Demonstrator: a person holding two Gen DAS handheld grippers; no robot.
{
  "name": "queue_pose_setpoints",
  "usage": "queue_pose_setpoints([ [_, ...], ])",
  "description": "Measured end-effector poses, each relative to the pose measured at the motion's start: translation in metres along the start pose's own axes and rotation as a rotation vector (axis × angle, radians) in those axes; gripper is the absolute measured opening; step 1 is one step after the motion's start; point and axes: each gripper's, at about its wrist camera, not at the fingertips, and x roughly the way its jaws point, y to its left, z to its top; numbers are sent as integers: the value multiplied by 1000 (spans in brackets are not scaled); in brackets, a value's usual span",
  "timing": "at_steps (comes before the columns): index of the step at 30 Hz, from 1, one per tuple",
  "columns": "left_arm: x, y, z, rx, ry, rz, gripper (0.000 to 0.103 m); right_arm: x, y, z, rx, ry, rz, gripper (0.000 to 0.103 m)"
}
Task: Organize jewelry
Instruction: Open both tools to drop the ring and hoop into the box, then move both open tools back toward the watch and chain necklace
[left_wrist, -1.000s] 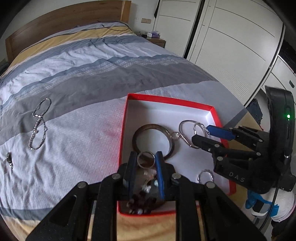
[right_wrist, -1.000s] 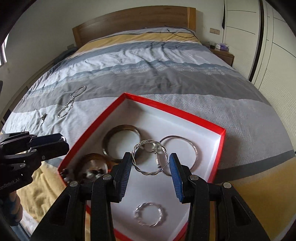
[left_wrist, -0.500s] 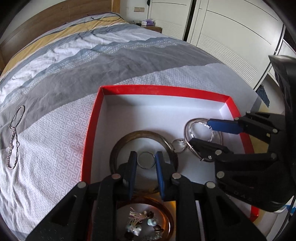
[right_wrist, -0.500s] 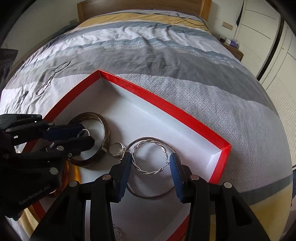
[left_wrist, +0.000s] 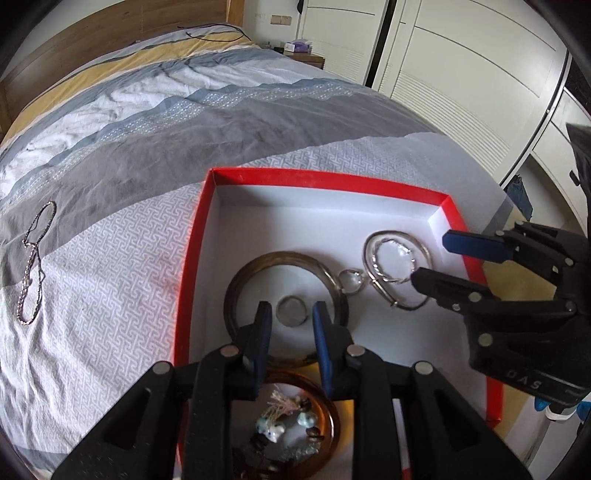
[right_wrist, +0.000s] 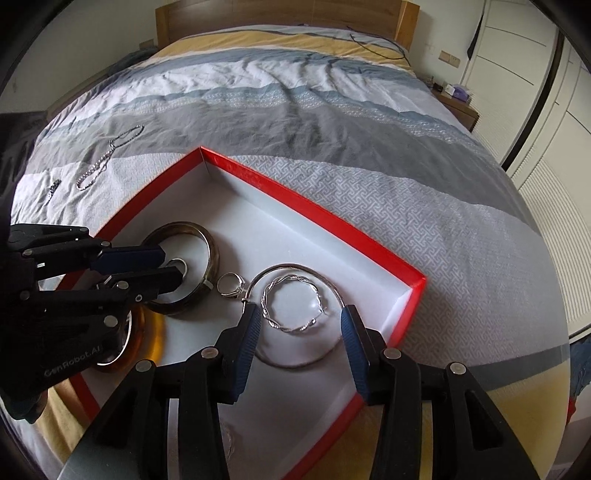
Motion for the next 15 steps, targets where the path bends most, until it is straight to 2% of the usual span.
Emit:
queue_pose_setpoints([
  [7, -56, 1, -14, -3, -28, 24, 38, -51, 3, -11, 54, -44, 6, 45],
  [12, -110, 4, -40, -13, -48, 81, 38, -93, 22, -23, 103, -86, 42, 46],
  [15, -148, 8, -59, -39, -66, 144, 39, -118, 43, -30, 112, -107, 62, 47],
])
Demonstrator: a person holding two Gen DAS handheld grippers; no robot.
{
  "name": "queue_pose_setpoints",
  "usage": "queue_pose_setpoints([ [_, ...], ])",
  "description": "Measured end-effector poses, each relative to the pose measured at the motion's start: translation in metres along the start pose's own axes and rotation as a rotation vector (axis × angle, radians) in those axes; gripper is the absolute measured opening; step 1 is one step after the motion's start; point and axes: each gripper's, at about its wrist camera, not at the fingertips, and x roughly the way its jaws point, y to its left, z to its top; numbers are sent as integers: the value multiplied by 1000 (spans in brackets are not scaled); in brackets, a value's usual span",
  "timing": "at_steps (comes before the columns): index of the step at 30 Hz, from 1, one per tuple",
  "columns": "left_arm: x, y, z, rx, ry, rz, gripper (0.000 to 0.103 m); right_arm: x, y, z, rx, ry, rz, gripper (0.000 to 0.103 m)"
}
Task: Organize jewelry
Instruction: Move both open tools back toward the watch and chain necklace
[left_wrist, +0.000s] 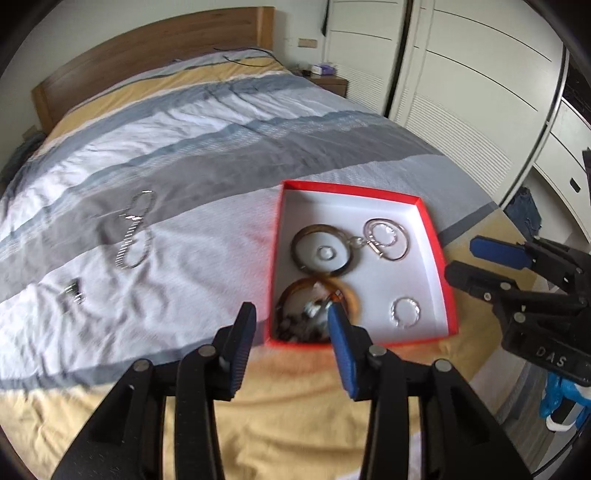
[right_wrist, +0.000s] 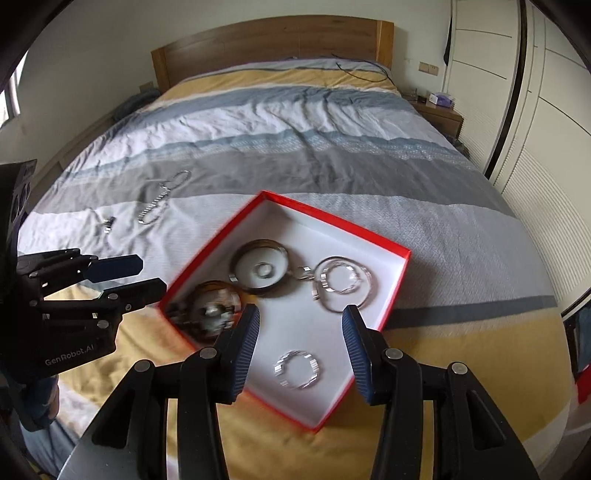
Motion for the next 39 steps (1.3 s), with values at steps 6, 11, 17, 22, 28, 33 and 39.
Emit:
queue_pose_setpoints([
  [6, -72, 34, -34, -83, -55, 123, 39, -50, 54, -21, -19, -40, 43, 51],
  [11, -128, 57, -67, -125, -101, 197, 39, -85, 94, -42, -12, -69, 68, 51],
  [17, -182, 73, -99, -171, -153, 247, 39, -127, 135, -62, -23, -120, 96, 53],
  [22, -224, 77, -121, -201, -215, 290, 39, -158, 162, -74, -25, -166, 101, 56],
  [28, -264, 75, -148, -206, -274, 321, 41, -192, 180, -92, 5, -220, 92, 59],
  [33, -289, 77, -166, -231, -310, 342, 42, -214, 191, -102, 3, -247, 86, 60],
  [39, -315, 81, -183, -265, -358, 388, 42, -235, 203, -109, -23, -280, 85, 60],
])
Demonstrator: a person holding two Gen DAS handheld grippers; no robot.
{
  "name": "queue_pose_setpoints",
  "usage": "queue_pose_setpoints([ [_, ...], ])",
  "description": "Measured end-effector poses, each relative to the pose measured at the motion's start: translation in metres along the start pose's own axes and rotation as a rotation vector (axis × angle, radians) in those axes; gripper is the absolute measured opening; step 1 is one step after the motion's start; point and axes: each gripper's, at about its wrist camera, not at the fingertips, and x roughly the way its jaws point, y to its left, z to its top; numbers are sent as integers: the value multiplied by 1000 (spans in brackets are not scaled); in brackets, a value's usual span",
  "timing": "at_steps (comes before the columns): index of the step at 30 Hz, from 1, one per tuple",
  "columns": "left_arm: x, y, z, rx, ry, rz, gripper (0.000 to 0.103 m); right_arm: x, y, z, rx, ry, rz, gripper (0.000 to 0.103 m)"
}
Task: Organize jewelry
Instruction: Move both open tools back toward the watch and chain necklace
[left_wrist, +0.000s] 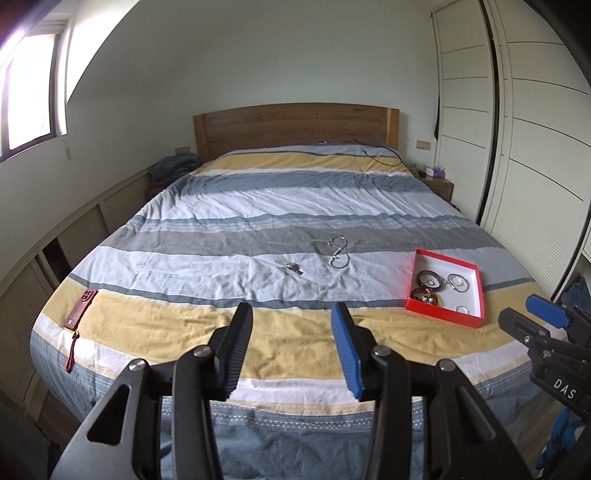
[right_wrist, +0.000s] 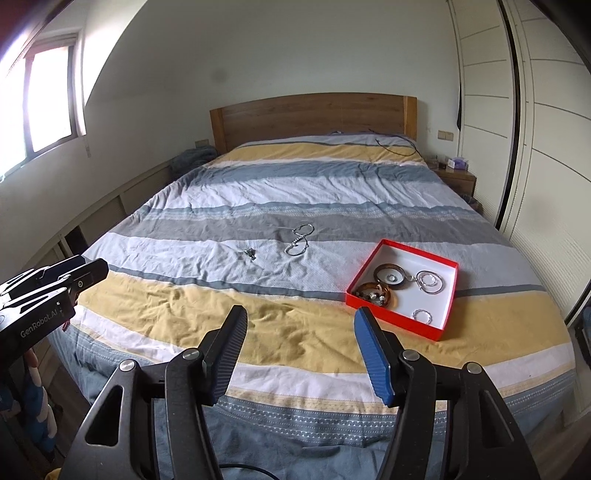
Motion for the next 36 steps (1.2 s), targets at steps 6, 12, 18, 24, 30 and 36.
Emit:
queue_pose_setpoints([
  [6, -22, 12, -3, -18, -50, 41, 43, -17, 11, -1, -20, -34, 5, 60],
  [12, -38, 23, -8, -35, -82, 65, 43, -29, 19, -6, -20, -56, 14, 61],
  [18, -47, 34, -13, -67, -99, 95, 52, -42, 27, -10, -30, -97, 23, 65],
  [24, -43, 36, -14, -68, -95, 109, 52, -43, 27, -16, -25, -97, 34, 66],
  [30, -27, 43, -13, -87, -79, 150, 52, -34, 24, -14, 0, -110, 39, 66],
  [36, -5, 35, -9, -65, -56, 142, 52, -20, 22, -8, -15, -121, 29, 66],
])
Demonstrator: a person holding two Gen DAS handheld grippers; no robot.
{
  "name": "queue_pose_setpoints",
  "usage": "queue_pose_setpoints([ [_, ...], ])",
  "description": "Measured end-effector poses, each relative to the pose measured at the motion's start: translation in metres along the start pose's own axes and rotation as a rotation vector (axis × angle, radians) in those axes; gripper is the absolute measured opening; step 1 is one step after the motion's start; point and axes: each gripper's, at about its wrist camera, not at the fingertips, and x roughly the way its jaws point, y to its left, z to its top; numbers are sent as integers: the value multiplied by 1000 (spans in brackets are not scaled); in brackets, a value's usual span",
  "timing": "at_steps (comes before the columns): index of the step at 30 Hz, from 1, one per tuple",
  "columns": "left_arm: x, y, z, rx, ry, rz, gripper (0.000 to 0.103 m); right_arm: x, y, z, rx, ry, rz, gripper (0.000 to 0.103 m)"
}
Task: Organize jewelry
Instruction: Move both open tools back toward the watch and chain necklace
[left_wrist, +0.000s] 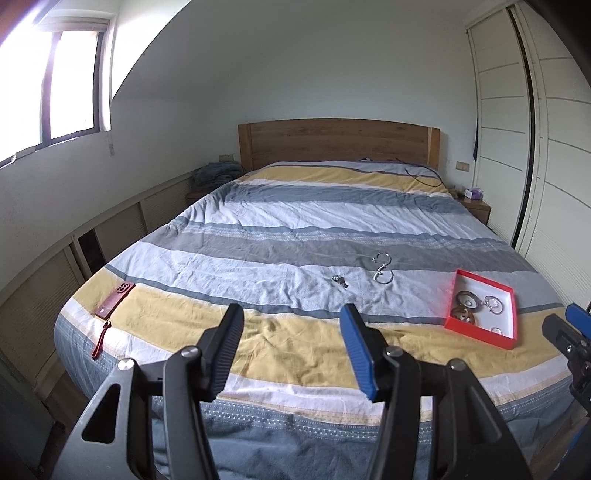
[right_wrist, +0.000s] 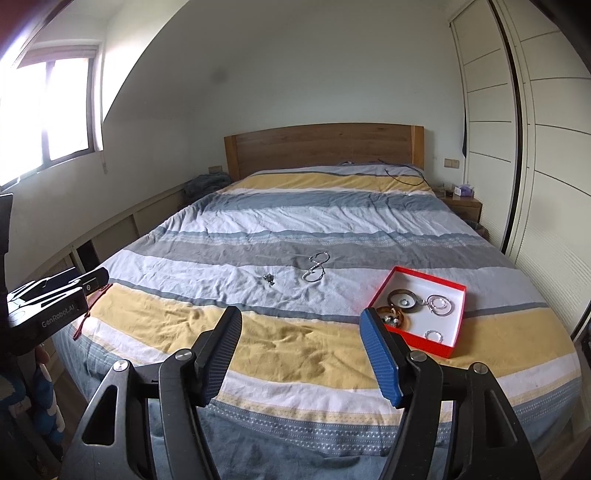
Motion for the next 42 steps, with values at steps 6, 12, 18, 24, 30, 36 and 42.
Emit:
queue_pose_setpoints([
  [6, 20, -6, 3, 2, 29, 5, 52, 26, -6, 0, -12, 37, -7, 66],
  [12, 40, -15, -4, 21, 74, -9, 52, 49, -14, -9, 11, 75, -12, 66],
  [18, 56, -16, -5, 16, 100, -10, 52, 69, -20, -13, 25, 105, -18, 66],
  [24, 77, -14, -8, 10, 140, -4, 52, 87, -18, -15, 19, 135, -18, 66],
  [30, 93, -14, -13, 9, 177, -3, 52, 101, -19, -20, 22, 162, -20, 66],
  [36, 111, -14, -11, -4, 206, -17, 52, 119, -19, -16, 12, 178, -14, 66],
  [42, 147, -11, -5, -20, 235, -28, 52, 156, -21, 0, 22, 192, 11, 66],
])
